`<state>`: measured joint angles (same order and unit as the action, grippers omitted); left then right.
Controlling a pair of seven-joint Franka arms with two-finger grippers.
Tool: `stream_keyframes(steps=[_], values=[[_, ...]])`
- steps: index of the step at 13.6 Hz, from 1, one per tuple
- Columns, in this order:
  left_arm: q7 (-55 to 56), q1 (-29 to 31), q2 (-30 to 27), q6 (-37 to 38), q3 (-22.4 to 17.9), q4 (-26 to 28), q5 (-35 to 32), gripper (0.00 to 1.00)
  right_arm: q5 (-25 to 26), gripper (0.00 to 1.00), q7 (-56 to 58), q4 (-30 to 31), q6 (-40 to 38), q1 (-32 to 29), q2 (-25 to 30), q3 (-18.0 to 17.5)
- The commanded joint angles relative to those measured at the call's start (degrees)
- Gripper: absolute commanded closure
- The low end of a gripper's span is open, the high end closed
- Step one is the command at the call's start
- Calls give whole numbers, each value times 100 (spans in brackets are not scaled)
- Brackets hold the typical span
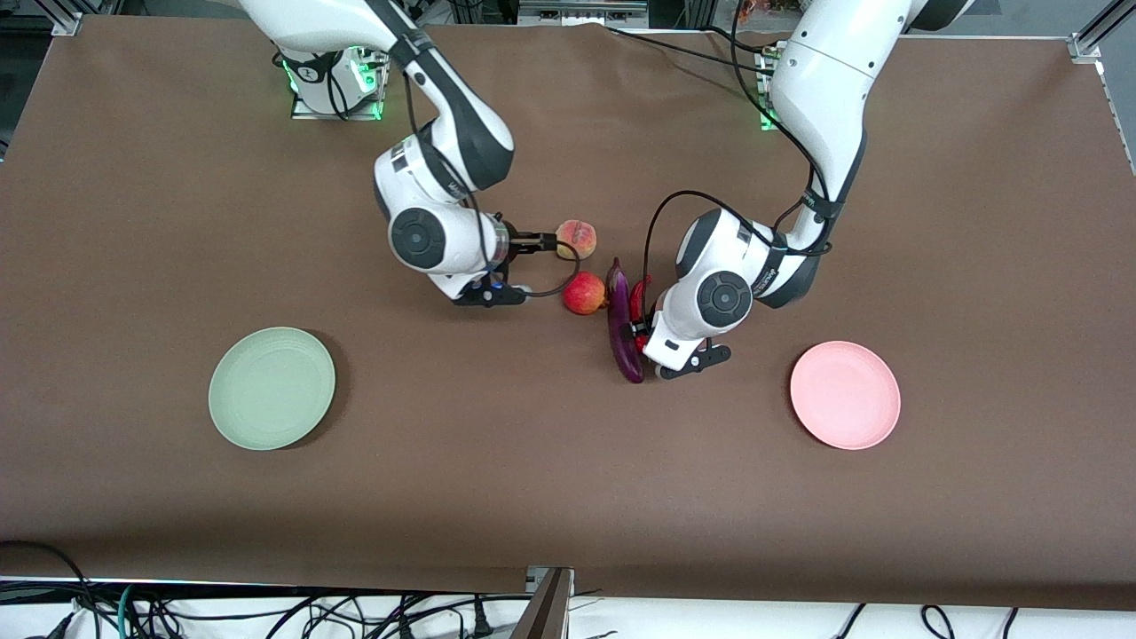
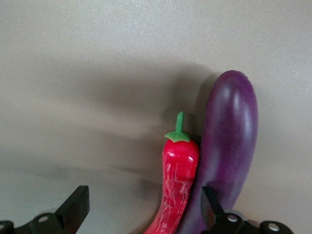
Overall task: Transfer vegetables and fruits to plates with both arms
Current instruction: 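Grasp the red chili with the left gripper while the right gripper grasps the peach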
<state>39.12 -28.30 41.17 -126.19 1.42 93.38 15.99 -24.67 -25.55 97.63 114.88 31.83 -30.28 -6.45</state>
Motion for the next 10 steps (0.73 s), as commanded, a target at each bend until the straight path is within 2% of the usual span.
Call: stream_keyframes(steps=[1,5,6,7,8,10], values=[[26,-96,128,-195,-80,-136,53,2,-161,0,-309,89,131,218,-3,30],[17,-140,189,-222,-81,-135,35,13,-152,0,-564,89,648,578,-276,30],[-18,-140,189,-222,-81,-135,27,21,-152,0,-582,89,772,657,-337,30],[-44,-140,189,-222,-81,-127,27,24,-161,0,-591,89,843,702,-355,30],[-80,-132,189,-222,-81,-127,9,36,-152,0,-591,89,904,719,-408,30],[-80,-131,198,-222,-81,-118,0,42,-152,0,-591,89,975,833,-513,30]])
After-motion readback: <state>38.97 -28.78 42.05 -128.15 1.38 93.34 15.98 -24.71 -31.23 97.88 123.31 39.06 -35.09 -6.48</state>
